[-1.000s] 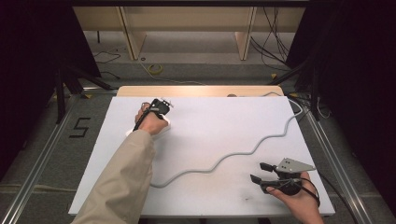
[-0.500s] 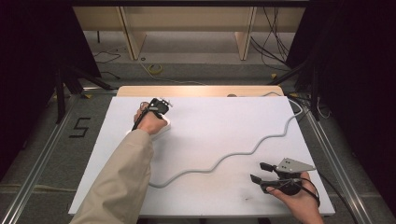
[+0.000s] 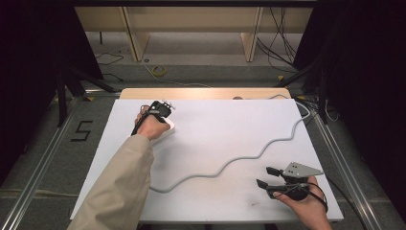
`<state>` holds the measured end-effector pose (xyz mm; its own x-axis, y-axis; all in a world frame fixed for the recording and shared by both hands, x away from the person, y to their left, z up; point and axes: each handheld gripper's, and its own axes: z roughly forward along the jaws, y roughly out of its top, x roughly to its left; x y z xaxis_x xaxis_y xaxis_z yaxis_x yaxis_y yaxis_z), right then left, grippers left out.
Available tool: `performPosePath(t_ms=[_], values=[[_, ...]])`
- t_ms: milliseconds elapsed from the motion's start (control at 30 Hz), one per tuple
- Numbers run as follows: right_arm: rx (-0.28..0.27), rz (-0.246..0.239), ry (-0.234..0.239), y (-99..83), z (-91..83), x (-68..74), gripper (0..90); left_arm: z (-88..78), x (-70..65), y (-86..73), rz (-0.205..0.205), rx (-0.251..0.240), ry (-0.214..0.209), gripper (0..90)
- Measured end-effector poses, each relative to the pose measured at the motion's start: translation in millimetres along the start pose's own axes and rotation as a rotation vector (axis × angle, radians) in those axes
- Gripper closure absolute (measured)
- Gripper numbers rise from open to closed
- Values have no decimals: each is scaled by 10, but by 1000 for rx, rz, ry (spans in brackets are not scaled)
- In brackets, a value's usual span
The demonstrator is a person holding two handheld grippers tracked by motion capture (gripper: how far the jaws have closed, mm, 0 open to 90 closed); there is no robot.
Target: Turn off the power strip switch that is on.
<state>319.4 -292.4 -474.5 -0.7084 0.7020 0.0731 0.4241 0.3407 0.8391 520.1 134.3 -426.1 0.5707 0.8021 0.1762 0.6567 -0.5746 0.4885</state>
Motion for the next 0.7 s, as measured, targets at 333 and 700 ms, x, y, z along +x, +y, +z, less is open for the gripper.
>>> performPosePath(t_ms=[333,700], values=[[0,-2,-1,-1,-2,1,375,-211,-110,-144,24,-89,-46,626],[3,-3,-1,-3,2,2,375,-418,-310,-385,71,-155,-138,439]])
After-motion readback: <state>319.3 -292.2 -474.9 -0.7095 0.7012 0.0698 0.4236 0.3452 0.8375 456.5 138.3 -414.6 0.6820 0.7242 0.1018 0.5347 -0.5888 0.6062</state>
